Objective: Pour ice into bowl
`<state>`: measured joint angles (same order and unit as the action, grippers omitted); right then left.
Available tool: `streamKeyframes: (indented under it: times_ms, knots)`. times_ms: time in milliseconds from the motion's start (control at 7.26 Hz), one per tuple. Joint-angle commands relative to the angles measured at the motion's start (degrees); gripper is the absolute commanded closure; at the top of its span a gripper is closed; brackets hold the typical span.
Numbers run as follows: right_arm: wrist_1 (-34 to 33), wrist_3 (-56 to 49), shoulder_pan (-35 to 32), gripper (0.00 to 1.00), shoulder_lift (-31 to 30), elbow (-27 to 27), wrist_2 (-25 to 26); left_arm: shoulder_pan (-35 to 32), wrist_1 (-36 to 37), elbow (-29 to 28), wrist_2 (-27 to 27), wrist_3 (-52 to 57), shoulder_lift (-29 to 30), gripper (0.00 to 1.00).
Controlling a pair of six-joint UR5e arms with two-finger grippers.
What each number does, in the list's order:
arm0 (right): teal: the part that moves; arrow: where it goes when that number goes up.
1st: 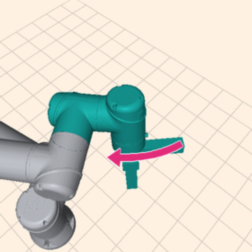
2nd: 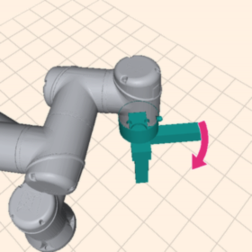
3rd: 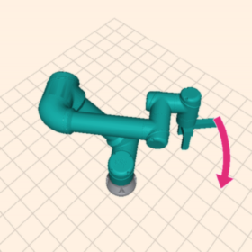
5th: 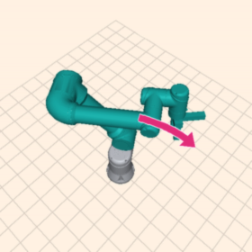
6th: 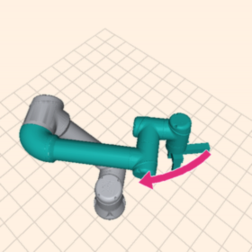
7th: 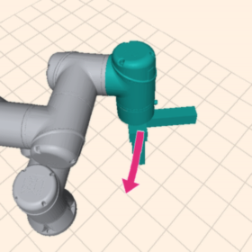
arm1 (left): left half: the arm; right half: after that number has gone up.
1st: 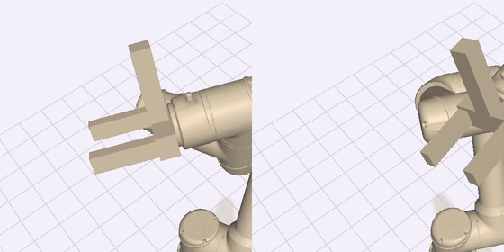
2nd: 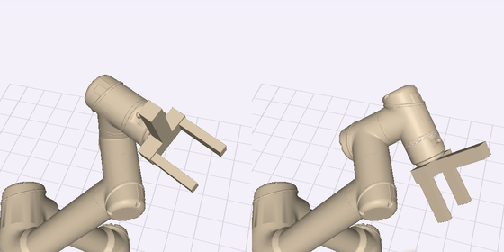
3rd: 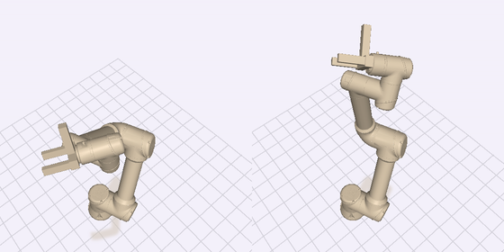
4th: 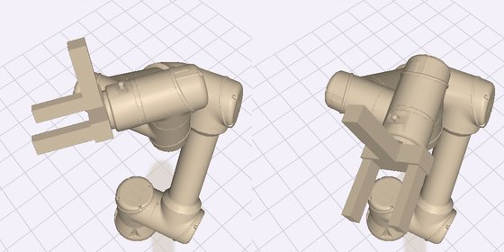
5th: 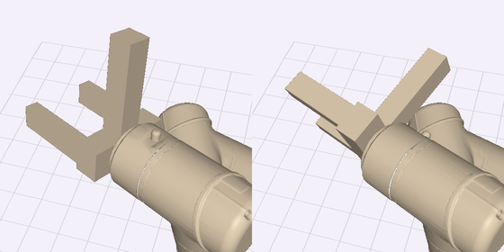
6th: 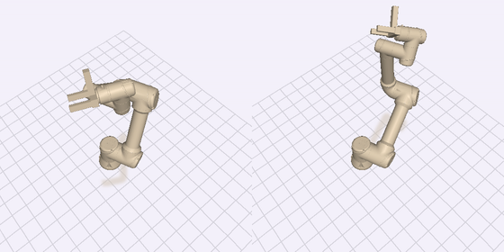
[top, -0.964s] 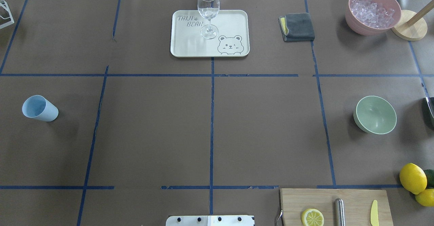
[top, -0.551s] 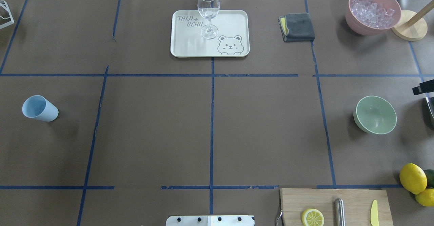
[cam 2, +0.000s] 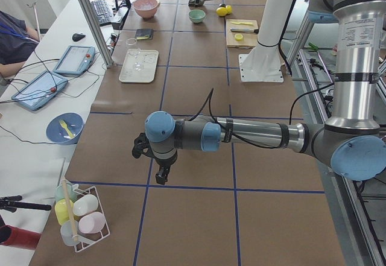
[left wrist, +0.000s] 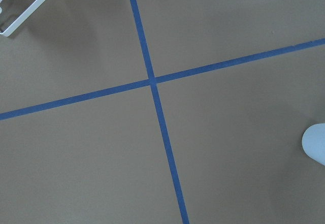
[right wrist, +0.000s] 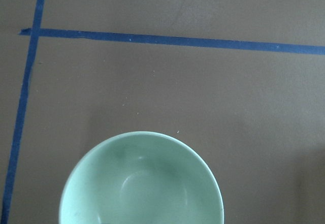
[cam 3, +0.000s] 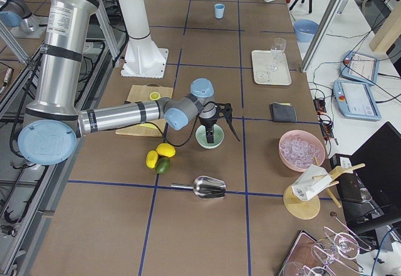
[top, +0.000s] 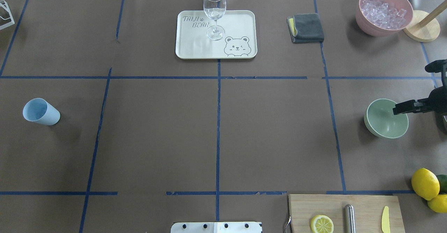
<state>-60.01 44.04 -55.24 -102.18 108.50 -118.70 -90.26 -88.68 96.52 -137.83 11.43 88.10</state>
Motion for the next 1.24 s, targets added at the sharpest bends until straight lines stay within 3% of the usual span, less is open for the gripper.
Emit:
streamKeyframes:
  times_ms: [0,275,413,551,689,826,1102]
  knots:
    - [0.6,0.17,2.5,0.19,-0.21,-1.88,2.95,0.0,0.0,-0.01,-0.07,0.0,-0.04,0.0]
    - [2.51,-1.06,2.59,0.21,0.31,-5.47,3.04,0.0,0.0,-0.01,0.02,0.0,-0.04,0.0]
    - [6.53,-1.24,2.5,0.31,0.31,-7.93,2.77,0.0,0.0,-0.1,0.02,0.0,-0.04,0.0]
    - [7.44,-1.15,2.5,0.54,0.31,-8.3,2.6,0.0,0.0,-0.1,0.02,0.0,-0.04,0.0]
    - [7.36,-1.24,2.59,0.87,0.31,-8.22,2.42,0.0,0.0,-0.1,0.02,0.0,-0.04,0.0]
    - [7.36,-1.24,2.59,1.0,0.31,-8.22,2.33,0.0,0.0,-0.1,-0.07,0.0,-0.04,0.0]
    - [7.45,-1.33,2.5,1.0,0.31,-7.61,2.25,0.0,0.0,-0.36,0.02,0.0,-0.04,0.0]
